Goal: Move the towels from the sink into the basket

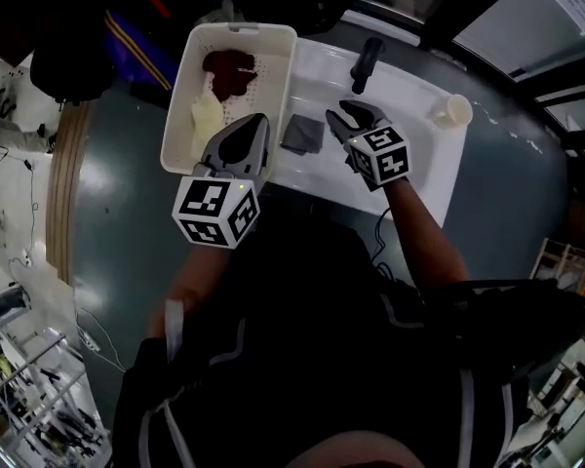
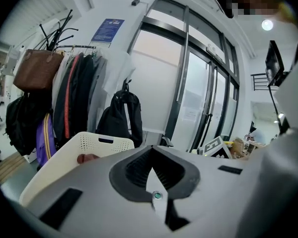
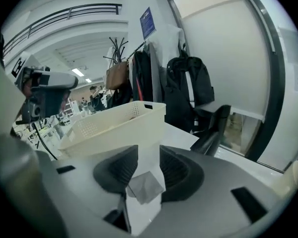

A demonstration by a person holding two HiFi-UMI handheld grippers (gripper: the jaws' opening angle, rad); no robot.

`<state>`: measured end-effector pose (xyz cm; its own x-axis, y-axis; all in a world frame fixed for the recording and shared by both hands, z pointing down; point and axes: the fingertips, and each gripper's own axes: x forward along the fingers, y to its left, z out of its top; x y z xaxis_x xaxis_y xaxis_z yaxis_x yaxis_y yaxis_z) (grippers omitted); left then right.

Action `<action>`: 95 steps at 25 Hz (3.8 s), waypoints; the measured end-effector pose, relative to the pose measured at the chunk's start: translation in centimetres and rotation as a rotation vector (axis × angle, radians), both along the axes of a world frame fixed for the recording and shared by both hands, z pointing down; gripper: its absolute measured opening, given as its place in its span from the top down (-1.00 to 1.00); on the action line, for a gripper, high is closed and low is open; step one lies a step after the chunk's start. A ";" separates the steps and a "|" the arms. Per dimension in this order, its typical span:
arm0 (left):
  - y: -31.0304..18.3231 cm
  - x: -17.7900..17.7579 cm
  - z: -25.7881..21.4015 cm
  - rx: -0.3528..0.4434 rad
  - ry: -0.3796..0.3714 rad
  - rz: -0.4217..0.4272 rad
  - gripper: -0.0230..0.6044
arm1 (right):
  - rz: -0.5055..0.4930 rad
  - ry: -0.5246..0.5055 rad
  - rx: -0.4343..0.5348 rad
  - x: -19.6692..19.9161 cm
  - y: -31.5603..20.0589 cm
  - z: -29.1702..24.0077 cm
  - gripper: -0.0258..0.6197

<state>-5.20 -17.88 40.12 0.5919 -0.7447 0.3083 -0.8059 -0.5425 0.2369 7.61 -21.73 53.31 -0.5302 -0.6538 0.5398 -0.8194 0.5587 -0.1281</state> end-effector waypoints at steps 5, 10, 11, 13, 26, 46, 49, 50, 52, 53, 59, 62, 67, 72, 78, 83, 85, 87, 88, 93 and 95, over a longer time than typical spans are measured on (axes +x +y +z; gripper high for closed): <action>1.0 -0.9 1.6 -0.031 -0.020 -0.072 0.92 | -0.123 0.067 -0.051 -1.7 -0.1 4.0 0.40; 1.8 -1.7 3.1 -0.061 -0.026 -0.149 0.92 | -0.259 0.123 -0.103 -3.6 0.1 8.6 0.30; 2.0 -1.8 3.3 -0.067 -0.029 -0.162 0.92 | -0.288 0.133 -0.116 -4.0 0.3 9.6 0.27; 2.4 -1.8 3.7 -0.073 -0.035 -0.179 0.92 | -0.328 0.152 -0.137 -4.6 0.4 11.3 0.24; 4.7 -3.0 5.5 -0.096 -0.089 -0.282 0.92 | -0.404 0.197 -0.242 -6.6 0.2 20.1 -0.03; 6.5 -3.5 6.9 -0.140 -0.130 -0.283 0.92 | -0.410 0.255 -0.272 -7.9 0.0 24.8 0.29; 6.2 -3.4 6.8 -0.141 -0.129 -0.263 0.92 | -0.400 0.253 -0.275 -7.8 0.1 24.9 0.48; 6.1 -3.5 6.8 -0.141 -0.130 -0.259 0.92 | -0.394 0.257 -0.276 -7.7 0.1 24.9 0.57; 5.9 -3.7 6.6 -0.139 -0.131 -0.254 0.92 | -0.376 0.265 -0.280 -7.4 0.1 24.8 0.70; 5.9 -3.8 6.5 -0.136 -0.129 -0.251 0.92 | -0.367 0.266 -0.282 -7.3 0.2 24.8 0.73; 5.5 -4.1 5.2 -0.111 -0.097 -0.203 0.92 | -0.308 0.239 -0.284 -6.5 0.6 21.8 0.75; 5.1 -4.4 4.5 -0.099 -0.091 -0.170 0.92 | -0.278 0.213 -0.280 -6.0 0.7 19.8 0.76; 4.9 -5.9 3.3 -0.079 -0.056 -0.143 0.92 | -0.234 0.180 -0.250 -5.4 1.7 15.8 0.76; 3.9 -7.6 2.2 -0.040 -0.034 -0.109 0.92 | -0.194 0.157 -0.186 -4.8 2.1 11.6 0.76; 2.5 -8.4 0.7 0.006 0.004 -0.082 0.92 | -0.144 0.121 -0.108 -4.7 2.4 5.1 0.76; 1.4 -9.1 0.0 0.031 0.017 -0.062 0.92 | -0.082 0.075 -0.065 -4.5 2.1 -0.6 0.76; 1.1 -9.7 -0.2 0.038 0.019 -0.067 0.92 | -0.077 0.057 -0.039 -5.1 2.0 -2.8 0.76; 0.7 -10.3 -0.3 0.038 0.024 -0.076 0.92 | -0.081 0.053 -0.013 -5.9 1.9 -4.7 0.76; 0.5 -10.6 -0.3 0.037 0.025 -0.080 0.92 | -0.081 0.052 -0.007 -6.3 1.9 -5.5 0.76; 0.1 -12.5 -0.6 0.049 0.029 -0.098 0.92 | -0.090 0.037 0.012 -9.2 1.8 -8.4 0.76; 0.0 -13.1 -0.8 0.055 0.032 -0.100 0.92 | -0.096 0.030 0.026 -10.3 1.7 -9.3 0.76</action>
